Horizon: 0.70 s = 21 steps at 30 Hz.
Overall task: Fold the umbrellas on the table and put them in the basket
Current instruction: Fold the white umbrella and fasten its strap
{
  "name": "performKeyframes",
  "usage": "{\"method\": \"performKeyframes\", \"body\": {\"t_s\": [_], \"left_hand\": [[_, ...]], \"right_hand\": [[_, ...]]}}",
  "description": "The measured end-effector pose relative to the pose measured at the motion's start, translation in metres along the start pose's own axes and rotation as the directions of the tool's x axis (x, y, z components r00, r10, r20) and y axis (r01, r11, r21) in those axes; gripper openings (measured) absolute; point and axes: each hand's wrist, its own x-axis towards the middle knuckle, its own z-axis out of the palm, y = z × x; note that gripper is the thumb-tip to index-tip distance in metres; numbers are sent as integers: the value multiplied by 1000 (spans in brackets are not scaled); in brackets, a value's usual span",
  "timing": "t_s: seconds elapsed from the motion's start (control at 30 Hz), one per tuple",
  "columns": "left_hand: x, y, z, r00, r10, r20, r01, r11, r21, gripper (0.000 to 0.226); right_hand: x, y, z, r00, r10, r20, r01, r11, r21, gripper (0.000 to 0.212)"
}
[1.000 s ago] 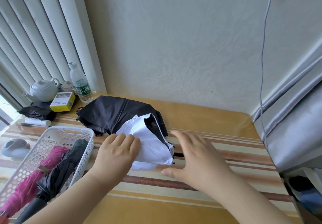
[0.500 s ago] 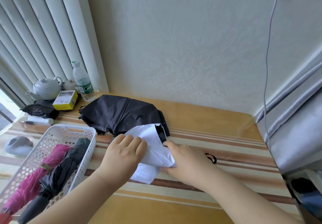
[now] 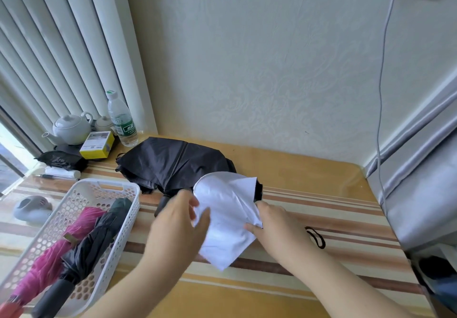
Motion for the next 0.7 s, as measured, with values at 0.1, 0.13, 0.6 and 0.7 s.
{"method": "performKeyframes", "body": {"t_s": [0.1,0.13,0.6,0.7], "left_hand": [[-5,23,6,729,-395,559,638,689,-345,51],[-3,29,7,691,-389,610,691,605,-396,53],[24,26,26,676,-527,515,727,367,-580,28],[28,23,24,676,-561,478,711,327,-622,27]], "right_hand": [[-3,-9,5,997,30,-74,-27,999,38,29],[-4,-13,6,996,39,-82,-34,997,66,28],[-25,-44,-2,986,-127,107,88,946,312,27],[-32,-42,-6,996,-45,76,5,888,459,47]]}}
